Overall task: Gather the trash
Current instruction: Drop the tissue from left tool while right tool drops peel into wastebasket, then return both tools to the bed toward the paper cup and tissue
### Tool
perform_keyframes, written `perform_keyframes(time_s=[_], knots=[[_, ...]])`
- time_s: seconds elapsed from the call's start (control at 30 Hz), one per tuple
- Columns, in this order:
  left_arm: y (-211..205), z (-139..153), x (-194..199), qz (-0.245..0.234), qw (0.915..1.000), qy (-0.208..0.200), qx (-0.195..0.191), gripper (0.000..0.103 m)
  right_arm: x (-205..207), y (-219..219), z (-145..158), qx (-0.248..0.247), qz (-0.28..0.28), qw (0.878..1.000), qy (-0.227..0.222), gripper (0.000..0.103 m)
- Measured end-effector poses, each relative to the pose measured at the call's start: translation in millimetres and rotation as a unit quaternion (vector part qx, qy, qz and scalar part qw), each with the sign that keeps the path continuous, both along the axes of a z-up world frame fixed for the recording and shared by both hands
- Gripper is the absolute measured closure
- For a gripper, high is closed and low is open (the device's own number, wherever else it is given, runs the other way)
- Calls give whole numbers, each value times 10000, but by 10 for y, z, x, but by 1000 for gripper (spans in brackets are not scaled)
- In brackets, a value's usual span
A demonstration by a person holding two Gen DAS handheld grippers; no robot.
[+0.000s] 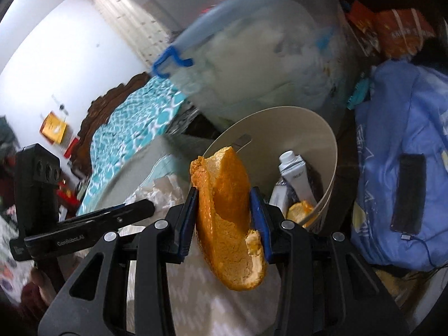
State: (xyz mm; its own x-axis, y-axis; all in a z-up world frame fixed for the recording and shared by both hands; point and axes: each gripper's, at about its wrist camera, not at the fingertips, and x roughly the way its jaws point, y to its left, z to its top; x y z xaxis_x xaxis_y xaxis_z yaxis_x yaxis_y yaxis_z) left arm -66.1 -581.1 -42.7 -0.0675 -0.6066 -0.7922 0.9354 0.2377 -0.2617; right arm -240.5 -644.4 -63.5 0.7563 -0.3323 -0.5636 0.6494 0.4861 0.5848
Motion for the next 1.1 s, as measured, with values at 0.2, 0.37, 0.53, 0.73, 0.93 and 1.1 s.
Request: perform_keyframes(time_s=[0.2,0.37,0.53,0.73,0.93,1.1], knots=[[-233,-1,-10,326,9994,-78,-71,27,-76,-37,85,-318,-478,9983,-80,30],[97,160,-3,313,9988,119,-353,27,-179,157,286,-642,-609,9957,-268,30],[664,288,-39,354,9979,101,-527,27,-114,449,455,-719,-331,9949,-619,30],[1616,403,-45,578,9951,-517,-617,27,230,819,509,-534,295,9952,-768,30],[2741,451,259,1481,9806,-1198,-472,26,822,1407,436,-292,1224,9894,-727,30],[3616,356,826,3052,9374,-1671,156,12,1392,1936,306,-33,2127,9761,-444,30]])
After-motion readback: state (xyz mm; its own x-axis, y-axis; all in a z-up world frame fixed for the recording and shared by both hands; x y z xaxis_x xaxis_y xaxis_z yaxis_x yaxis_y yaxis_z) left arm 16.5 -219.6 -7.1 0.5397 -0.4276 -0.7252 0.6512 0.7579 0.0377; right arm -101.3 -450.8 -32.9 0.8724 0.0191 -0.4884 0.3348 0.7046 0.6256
